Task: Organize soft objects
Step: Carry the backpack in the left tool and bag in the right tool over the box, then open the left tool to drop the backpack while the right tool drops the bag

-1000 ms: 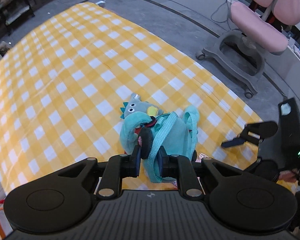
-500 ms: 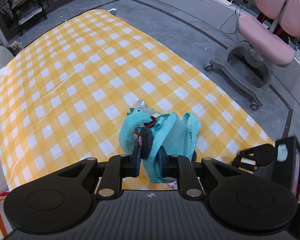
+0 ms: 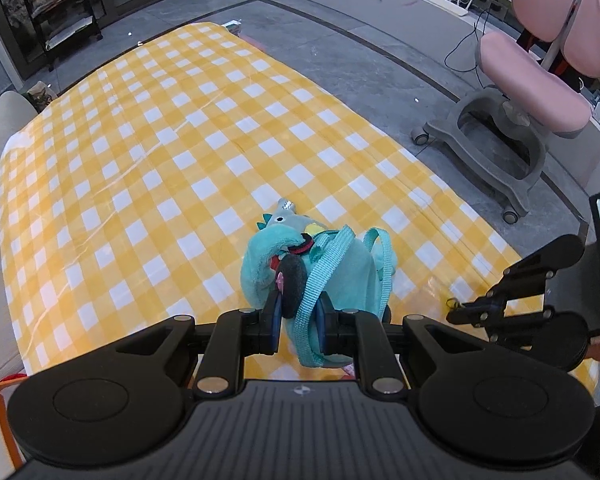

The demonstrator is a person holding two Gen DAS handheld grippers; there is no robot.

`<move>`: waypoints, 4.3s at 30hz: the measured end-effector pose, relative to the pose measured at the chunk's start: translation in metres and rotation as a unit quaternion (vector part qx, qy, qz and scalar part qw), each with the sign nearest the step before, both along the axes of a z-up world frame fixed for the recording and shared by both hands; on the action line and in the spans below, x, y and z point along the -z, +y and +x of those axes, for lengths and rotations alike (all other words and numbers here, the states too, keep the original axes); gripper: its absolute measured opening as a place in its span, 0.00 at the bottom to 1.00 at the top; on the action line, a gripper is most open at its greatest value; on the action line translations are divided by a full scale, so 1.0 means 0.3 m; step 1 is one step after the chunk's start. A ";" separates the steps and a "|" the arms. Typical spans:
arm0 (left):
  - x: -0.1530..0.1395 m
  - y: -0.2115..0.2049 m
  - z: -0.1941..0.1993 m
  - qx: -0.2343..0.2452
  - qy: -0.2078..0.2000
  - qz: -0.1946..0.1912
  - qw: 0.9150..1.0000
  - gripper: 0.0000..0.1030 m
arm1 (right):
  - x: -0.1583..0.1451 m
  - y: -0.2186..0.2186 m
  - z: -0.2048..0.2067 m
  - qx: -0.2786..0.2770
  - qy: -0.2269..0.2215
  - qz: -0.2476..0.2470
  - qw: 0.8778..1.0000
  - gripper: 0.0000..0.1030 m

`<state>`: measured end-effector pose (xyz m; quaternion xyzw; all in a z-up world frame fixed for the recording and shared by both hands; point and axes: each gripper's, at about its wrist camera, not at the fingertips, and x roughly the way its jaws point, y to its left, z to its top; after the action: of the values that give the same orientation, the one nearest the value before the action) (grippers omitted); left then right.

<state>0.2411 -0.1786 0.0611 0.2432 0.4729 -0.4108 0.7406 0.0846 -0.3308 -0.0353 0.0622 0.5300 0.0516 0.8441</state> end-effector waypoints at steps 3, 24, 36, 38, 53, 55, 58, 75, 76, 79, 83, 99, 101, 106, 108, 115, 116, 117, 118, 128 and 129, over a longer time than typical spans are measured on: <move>-0.025 0.015 -0.013 -0.004 -0.003 -0.005 1.000 0.19 | -0.039 -0.005 -0.014 0.004 -0.011 0.001 1.000 0.00; -0.248 0.236 -0.114 -0.040 -0.039 -0.003 0.998 0.19 | -0.270 0.085 0.007 -0.001 -0.079 -0.012 0.997 0.00; -0.358 0.450 -0.138 -0.076 -0.061 0.013 0.995 0.19 | -0.378 0.297 0.067 -0.038 -0.116 -0.002 0.992 0.00; -0.367 0.483 -0.138 -0.082 -0.063 0.014 0.995 0.19 | -0.393 0.339 0.075 -0.044 -0.123 0.002 0.991 0.00; -0.331 0.688 -0.092 -0.117 -0.058 0.034 0.991 0.19 | -0.398 0.649 0.171 -0.080 -0.140 0.048 0.986 0.00; -0.321 0.708 -0.082 -0.119 -0.057 0.036 0.991 0.19 | -0.387 0.676 0.186 -0.079 -0.138 0.051 0.986 0.00; -0.301 0.735 -0.067 -0.122 -0.054 0.037 0.990 0.19 | -0.364 0.718 0.213 -0.079 -0.134 0.052 0.986 0.00; -0.117 0.797 0.048 -0.133 -0.040 0.066 0.988 0.19 | -0.193 0.855 0.316 -0.043 -0.118 0.082 0.989 0.00; -0.103 0.795 0.057 -0.132 -0.042 0.073 0.988 0.19 | -0.180 0.858 0.322 -0.037 -0.117 0.084 0.989 0.00; -0.061 0.799 0.086 -0.134 -0.041 0.085 0.986 0.19 | -0.136 0.875 0.332 -0.029 -0.116 0.094 0.988 0.00; -0.012 0.807 0.116 -0.137 -0.036 0.095 0.985 0.19 | -0.093 0.899 0.347 -0.026 -0.108 0.091 0.990 0.00; 0.144 0.756 0.177 -0.130 -0.056 0.142 0.980 0.19 | -0.034 0.984 0.367 -0.031 -0.125 0.042 0.991 0.00; 0.158 0.751 0.183 -0.134 -0.058 0.142 0.979 0.19 | -0.031 0.993 0.367 -0.035 -0.126 0.031 0.991 0.00; 0.192 0.738 0.193 -0.144 -0.061 0.148 0.977 0.22 | -0.027 1.004 0.370 -0.039 -0.126 0.016 0.991 0.00; 0.211 0.734 0.199 -0.154 -0.070 0.162 0.972 0.27 | -0.027 1.012 0.370 -0.042 -0.125 0.010 0.991 0.01; 0.217 0.731 0.183 -0.148 -0.062 0.155 0.975 0.63 | -0.038 1.035 0.358 -0.059 -0.139 0.000 0.989 0.39; 0.215 0.727 0.178 -0.145 -0.066 0.160 0.974 0.63 | -0.042 1.037 0.356 -0.061 -0.142 -0.002 0.988 0.41; 0.209 0.725 0.175 -0.143 -0.071 0.164 0.974 0.65 | -0.046 1.038 0.351 -0.063 -0.145 -0.003 0.987 0.43; 0.203 0.724 0.173 -0.142 -0.074 0.165 0.973 0.67 | -0.049 1.039 0.348 -0.064 -0.147 -0.006 0.987 0.45; 0.084 0.745 0.151 -0.141 -0.093 0.162 0.972 0.77 | -0.121 1.023 0.321 -0.073 -0.184 -0.030 0.980 0.60; 0.073 0.748 0.148 -0.144 -0.094 0.160 0.972 0.77 | -0.132 1.023 0.316 -0.074 -0.188 -0.032 0.979 0.61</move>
<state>0.2856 0.0457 0.0393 0.3259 0.4908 -0.1939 0.7844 0.1793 -0.0241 0.0042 -0.0153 0.3665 0.1076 0.9240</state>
